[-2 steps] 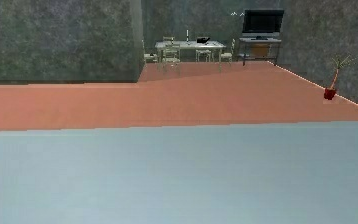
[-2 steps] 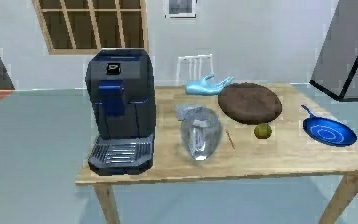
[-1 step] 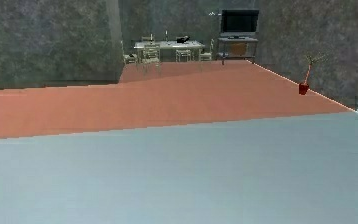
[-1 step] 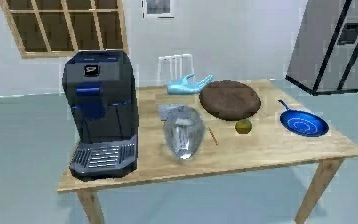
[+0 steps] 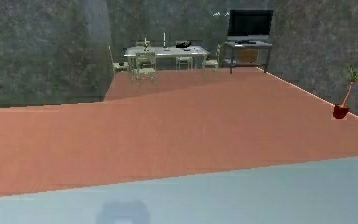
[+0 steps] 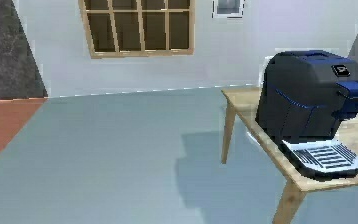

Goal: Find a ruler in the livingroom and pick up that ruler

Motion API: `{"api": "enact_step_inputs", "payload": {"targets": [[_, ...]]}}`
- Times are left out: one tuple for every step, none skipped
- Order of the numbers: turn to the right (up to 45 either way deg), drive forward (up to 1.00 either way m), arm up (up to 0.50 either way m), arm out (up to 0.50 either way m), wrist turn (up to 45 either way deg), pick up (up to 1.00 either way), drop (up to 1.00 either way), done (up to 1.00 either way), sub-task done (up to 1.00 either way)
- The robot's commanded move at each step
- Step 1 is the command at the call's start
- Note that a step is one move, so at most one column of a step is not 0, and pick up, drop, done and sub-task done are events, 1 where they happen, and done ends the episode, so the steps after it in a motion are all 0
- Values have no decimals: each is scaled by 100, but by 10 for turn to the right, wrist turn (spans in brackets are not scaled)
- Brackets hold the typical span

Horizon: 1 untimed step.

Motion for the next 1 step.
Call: {"api": "enact_step_inputs", "payload": {"targets": [[0,100,0,0,0,0,0,0,0]]}}
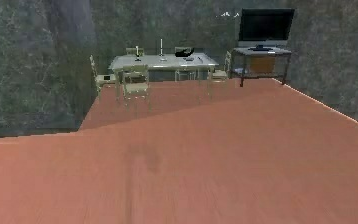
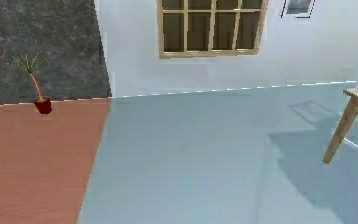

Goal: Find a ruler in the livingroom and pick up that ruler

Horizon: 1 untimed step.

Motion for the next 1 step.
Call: {"api": "enact_step_inputs", "payload": {"targets": [[0,100,0,0,0,0,0,0,0]]}}
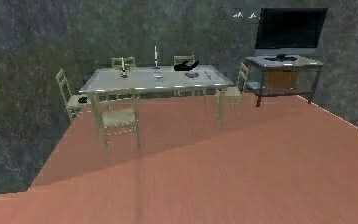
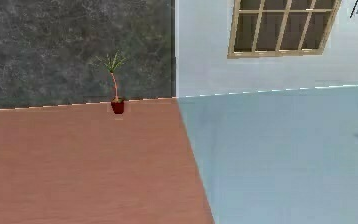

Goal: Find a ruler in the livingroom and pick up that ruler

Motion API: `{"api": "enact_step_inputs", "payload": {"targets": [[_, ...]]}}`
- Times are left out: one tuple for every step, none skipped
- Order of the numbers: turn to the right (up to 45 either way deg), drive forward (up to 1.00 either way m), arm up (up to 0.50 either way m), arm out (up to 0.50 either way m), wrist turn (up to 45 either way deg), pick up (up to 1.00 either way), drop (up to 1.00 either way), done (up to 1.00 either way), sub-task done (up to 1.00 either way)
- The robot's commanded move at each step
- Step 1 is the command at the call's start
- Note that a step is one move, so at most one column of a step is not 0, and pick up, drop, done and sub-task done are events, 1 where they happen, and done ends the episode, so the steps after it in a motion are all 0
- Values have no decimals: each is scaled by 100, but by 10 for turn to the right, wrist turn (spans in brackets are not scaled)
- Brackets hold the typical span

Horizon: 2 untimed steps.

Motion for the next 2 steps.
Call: {"api": "enact_step_inputs", "payload": {"targets": [[0,100,0,0,0,0,0,0,0],[60,0,0,0,0,0,0,0,0]]}}
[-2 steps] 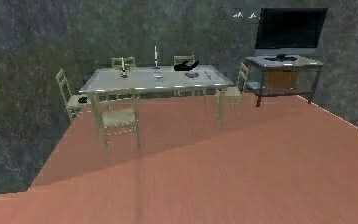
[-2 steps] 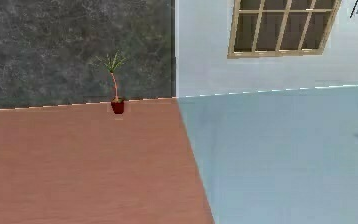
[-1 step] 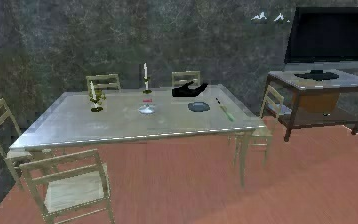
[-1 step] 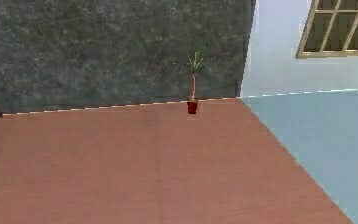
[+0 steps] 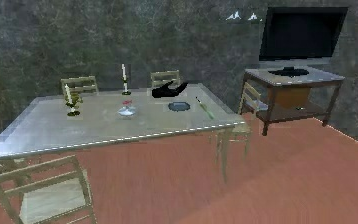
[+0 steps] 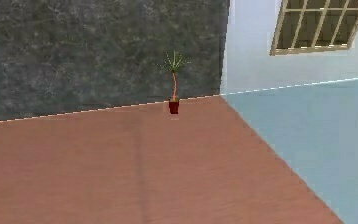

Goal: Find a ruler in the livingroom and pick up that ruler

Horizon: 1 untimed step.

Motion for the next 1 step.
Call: {"api": "enact_step_inputs", "payload": {"targets": [[0,60,0,0,0,0,0,0,0]]}}
